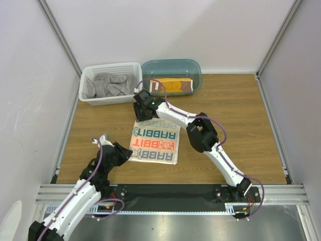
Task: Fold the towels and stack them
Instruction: Fold the towel
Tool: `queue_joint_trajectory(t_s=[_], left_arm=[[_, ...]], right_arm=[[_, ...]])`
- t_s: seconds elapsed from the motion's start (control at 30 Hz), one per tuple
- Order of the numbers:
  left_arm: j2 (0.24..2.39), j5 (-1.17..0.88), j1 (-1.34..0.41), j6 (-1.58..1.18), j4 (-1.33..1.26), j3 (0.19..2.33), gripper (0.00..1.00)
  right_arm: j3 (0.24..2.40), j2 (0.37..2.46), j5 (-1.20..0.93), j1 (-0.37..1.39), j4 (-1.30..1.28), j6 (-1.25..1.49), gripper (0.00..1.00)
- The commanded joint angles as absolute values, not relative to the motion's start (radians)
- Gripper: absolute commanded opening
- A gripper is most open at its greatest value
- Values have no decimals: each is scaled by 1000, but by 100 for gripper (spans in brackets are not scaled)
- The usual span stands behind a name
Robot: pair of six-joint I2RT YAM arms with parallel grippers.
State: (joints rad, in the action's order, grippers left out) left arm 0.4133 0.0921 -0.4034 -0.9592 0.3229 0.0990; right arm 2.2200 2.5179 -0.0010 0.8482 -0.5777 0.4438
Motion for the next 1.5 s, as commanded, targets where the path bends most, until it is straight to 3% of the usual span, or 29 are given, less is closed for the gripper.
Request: queue_joint_trajectory(t_s=[0.0,0.47,0.63,0.83,1.07,1.3,1.4,1.43,1.47], left_arm=[[433,77,-399,-945,409,80,45],[506,106,-399,-853,466,155,43],[548,95,-399,-838,436,155,37],[538,86,-399,-831,434,152,18],[534,63,-400,-811,407,140,0],[463,31,-408,-784,394,133,0],[420,37,-416,-778,402,140,0],[417,35,-417,-784,402,140,0],[417,35,-417,-782,400,138,0]], right_arm=[[2279,2526,48,856,-571,439,44],[2321,2580,66,861,-541,523,50],[2316,2600,71,865,-511,541,49],[2327,2617,84,865,-511,548,40],[2326,2615,87,865,-506,541,17],[2321,2594,66,865,-482,548,9],[2321,2577,52,865,-471,552,18],[2325,2569,48,865,-477,552,25],[2333,2568,45,864,-483,554,40]])
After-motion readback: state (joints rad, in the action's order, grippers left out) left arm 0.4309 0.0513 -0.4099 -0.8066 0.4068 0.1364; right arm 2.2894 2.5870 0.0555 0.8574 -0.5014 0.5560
